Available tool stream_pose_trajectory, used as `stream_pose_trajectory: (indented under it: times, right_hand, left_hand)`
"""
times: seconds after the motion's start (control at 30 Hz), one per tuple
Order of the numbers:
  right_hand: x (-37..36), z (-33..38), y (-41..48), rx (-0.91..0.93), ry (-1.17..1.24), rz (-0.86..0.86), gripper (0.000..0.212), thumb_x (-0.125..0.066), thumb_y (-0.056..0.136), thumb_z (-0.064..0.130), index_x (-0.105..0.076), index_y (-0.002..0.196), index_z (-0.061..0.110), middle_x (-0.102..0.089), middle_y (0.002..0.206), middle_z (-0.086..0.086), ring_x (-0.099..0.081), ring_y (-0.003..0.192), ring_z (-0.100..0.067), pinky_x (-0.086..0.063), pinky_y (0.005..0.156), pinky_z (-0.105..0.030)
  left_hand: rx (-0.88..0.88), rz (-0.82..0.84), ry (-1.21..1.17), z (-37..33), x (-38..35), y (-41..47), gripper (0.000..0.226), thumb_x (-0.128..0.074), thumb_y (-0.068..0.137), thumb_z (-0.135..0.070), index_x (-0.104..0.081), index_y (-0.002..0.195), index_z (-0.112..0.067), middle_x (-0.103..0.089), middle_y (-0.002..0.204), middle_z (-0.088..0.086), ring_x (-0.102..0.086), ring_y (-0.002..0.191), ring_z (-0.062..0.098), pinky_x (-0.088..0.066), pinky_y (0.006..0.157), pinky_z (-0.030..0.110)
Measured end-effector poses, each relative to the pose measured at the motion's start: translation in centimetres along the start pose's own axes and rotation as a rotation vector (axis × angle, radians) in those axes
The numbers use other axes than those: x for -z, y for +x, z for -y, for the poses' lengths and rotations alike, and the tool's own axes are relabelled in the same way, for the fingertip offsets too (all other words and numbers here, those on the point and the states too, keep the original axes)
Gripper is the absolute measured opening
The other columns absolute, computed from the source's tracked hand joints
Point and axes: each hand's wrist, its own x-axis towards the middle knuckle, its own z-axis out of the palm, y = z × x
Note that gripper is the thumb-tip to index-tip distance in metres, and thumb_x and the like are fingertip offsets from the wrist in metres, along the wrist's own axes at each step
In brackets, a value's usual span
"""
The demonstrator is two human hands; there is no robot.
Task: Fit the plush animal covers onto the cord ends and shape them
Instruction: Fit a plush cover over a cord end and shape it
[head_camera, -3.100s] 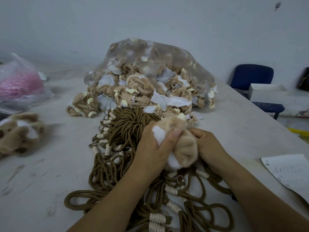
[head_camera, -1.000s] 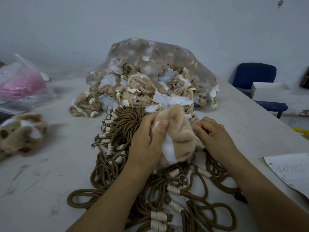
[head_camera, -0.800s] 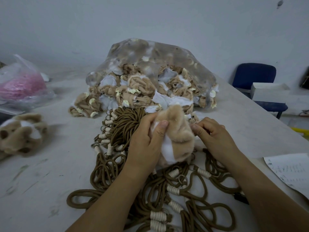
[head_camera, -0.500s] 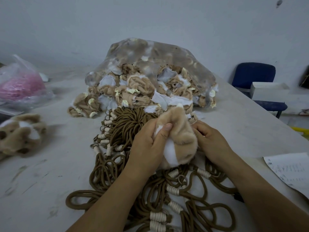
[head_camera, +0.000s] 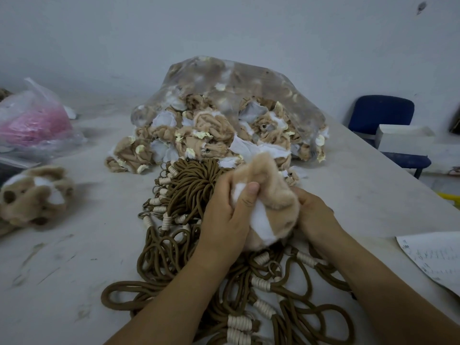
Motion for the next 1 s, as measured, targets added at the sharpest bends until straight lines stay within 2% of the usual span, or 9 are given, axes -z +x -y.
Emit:
stream_pose_trajectory:
  times: [0.07,0.13,0.2,0.33,0.4,0.5,0.6,0.83,1.0]
  right_hand:
    - [0.7,0.5,-0.1,0.074,-0.095,-0.027,0.036,-0.05,0.087,0.053,-0.059,0.062,0.029,-0.056,0.055,0.012,-0.048,0.052,0.0,-0.039,0.05,-0.015]
    - [1.1,1.1,-0.4,0.126,-0.139,-0.064,0.037,-0.044,0.078,0.064,-0.055,0.056,0.036,-0.054,0.056,0.017,-0.047,0.054,0.004,-0.034,0.051,-0.009]
    - [1.5,1.3,-0.3,0.182,-0.199,-0.081,0.033,-0.043,0.078,0.063,-0.056,0.057,0.041,-0.055,0.062,0.022,-0.05,0.061,0.008,-0.035,0.058,-0.006]
    - [2.0,1.3,-0.2,0.234,-0.321,-0.12,0.031,-0.043,0.079,0.057,-0.054,0.059,0.037,-0.057,0.071,0.017,-0.05,0.076,0.005,-0.037,0.087,-0.037]
    - [2.3,1.4,-0.2,0.274,-0.377,-0.127,0.035,-0.042,0.08,0.056,-0.059,0.065,0.029,-0.057,0.074,0.009,-0.05,0.081,0.004,-0.031,0.091,-0.037]
    - [2.6,1.2,-0.1,0.299,-0.444,-0.132,0.047,-0.04,0.08,0.058,-0.063,0.071,0.018,-0.058,0.077,0.001,-0.049,0.085,0.0,-0.026,0.088,-0.03]
    - [2.9,1.2,-0.1,0.293,-0.47,-0.136,0.04,-0.04,0.079,0.058,-0.06,0.069,0.025,-0.056,0.077,0.001,-0.048,0.086,0.001,-0.022,0.084,-0.026]
    - [2.8,1.5,-0.3,0.31,-0.488,-0.111,0.047,-0.039,0.076,0.061,-0.062,0.071,0.021,-0.055,0.076,0.001,-0.047,0.086,0.0,-0.023,0.085,-0.027]
    - [2.8,1.8,-0.4,0.304,-0.476,-0.089,0.051,-0.038,0.075,0.063,-0.063,0.072,0.019,-0.055,0.076,0.0,-0.046,0.084,-0.001,-0.024,0.086,-0.027]
  left_hand:
    - [-0.048,-0.039,0.019,-0.2,0.1,0.0,0.022,-0.05,0.089,-0.051,-0.049,0.11,-0.043,-0.059,0.108,-0.021,-0.057,0.1,-0.005,-0.049,0.082,0.017]
    - [-0.066,-0.051,0.045,-0.4,0.1,0.0,0.019,-0.048,0.09,-0.045,-0.05,0.109,-0.042,-0.061,0.106,-0.016,-0.058,0.097,-0.003,-0.048,0.08,0.017]
    - [-0.065,-0.036,0.058,-0.5,0.1,0.1,0.017,-0.047,0.091,-0.043,-0.054,0.106,-0.039,-0.063,0.103,-0.009,-0.059,0.092,0.001,-0.049,0.077,0.02]
    - [-0.085,-0.011,0.096,-0.3,0.2,0.1,0.032,-0.046,0.092,-0.039,-0.063,0.11,-0.019,-0.063,0.101,-0.002,-0.059,0.092,0.005,-0.048,0.077,0.02]
    - [-0.087,-0.01,0.101,-0.3,0.2,0.1,0.033,-0.047,0.092,-0.039,-0.064,0.111,-0.018,-0.063,0.101,-0.003,-0.059,0.092,0.004,-0.048,0.077,0.019]
    - [-0.083,-0.015,0.098,-0.3,0.3,0.2,0.027,-0.048,0.092,-0.04,-0.063,0.109,-0.024,-0.063,0.1,-0.006,-0.059,0.091,0.001,-0.047,0.076,0.015]
    - [-0.08,-0.034,0.089,-0.3,0.4,0.2,0.026,-0.048,0.094,-0.045,-0.062,0.108,-0.029,-0.063,0.102,-0.009,-0.059,0.094,0.0,-0.047,0.078,0.015]
    - [-0.083,0.001,0.114,-0.3,0.5,0.2,0.034,-0.049,0.092,-0.047,-0.064,0.108,-0.021,-0.062,0.099,-0.006,-0.059,0.091,0.004,-0.048,0.075,0.018]
    - [-0.075,0.019,0.133,-0.2,0.5,0.3,0.025,-0.051,0.092,-0.042,-0.065,0.099,-0.022,-0.06,0.089,-0.01,-0.058,0.083,0.003,-0.043,0.069,0.012]
